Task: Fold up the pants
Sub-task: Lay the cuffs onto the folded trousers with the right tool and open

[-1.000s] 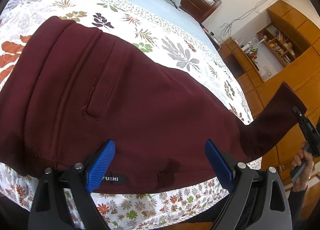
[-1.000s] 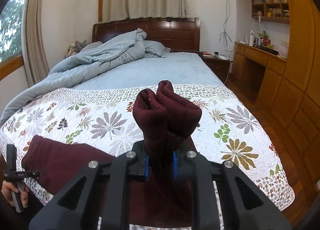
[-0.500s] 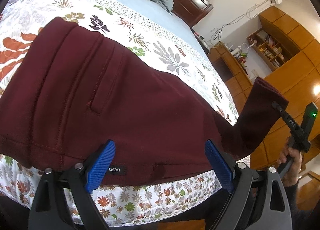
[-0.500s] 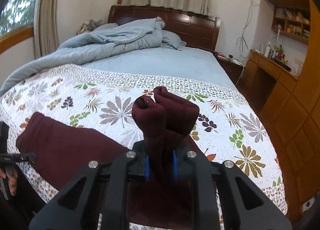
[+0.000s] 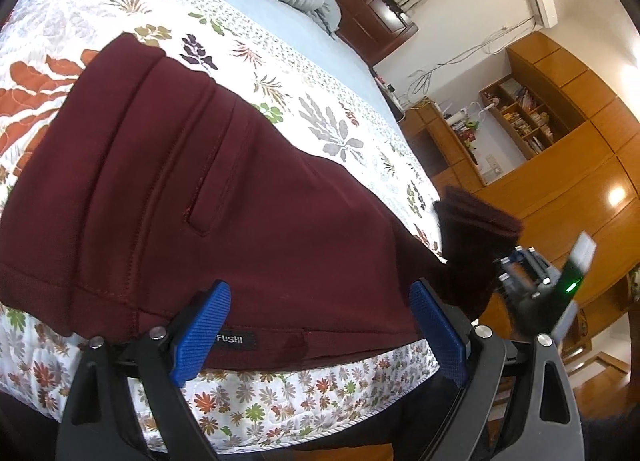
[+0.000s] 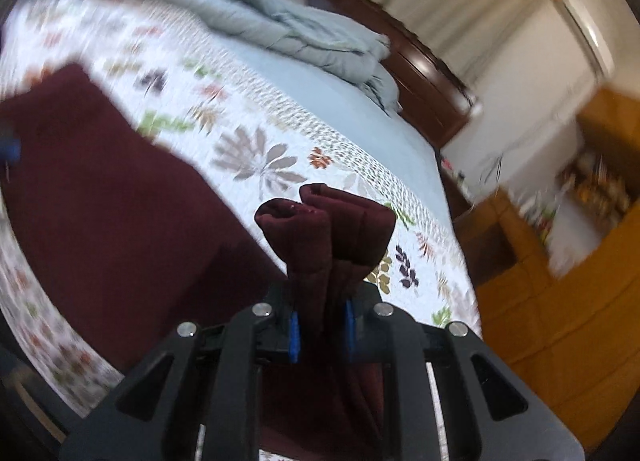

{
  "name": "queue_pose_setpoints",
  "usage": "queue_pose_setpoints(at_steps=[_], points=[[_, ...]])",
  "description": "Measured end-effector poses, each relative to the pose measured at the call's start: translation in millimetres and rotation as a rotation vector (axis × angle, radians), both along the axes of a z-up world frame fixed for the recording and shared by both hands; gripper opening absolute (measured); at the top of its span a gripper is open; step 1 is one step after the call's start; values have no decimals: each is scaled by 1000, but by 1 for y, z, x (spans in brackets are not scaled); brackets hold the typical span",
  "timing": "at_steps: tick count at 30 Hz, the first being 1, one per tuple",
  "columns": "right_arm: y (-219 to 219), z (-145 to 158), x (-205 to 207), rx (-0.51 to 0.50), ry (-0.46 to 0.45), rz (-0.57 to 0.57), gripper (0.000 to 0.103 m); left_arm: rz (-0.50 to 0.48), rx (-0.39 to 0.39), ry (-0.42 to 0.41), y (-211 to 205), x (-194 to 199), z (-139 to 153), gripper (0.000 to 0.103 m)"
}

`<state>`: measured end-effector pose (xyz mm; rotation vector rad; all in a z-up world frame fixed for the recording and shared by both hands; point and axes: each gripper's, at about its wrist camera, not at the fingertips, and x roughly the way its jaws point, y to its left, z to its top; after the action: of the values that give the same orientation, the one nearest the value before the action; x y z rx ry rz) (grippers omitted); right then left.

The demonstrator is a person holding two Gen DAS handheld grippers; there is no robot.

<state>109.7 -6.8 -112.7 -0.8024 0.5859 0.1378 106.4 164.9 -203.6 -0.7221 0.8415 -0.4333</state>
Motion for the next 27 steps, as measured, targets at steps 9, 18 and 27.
queue_pose_setpoints(at_steps=[9, 18, 27], points=[[39, -81, -22, -303, -7, 131, 16, -10, -21, -3, 3, -1, 0, 91], [39, -128, -36, -493, -60, 201, 17, -15, -10, 2, 1, 1, -1, 91], [30, -125, -43, -443, -11, 227, 43, -13, 5, 4, -1, 3, 3, 91]])
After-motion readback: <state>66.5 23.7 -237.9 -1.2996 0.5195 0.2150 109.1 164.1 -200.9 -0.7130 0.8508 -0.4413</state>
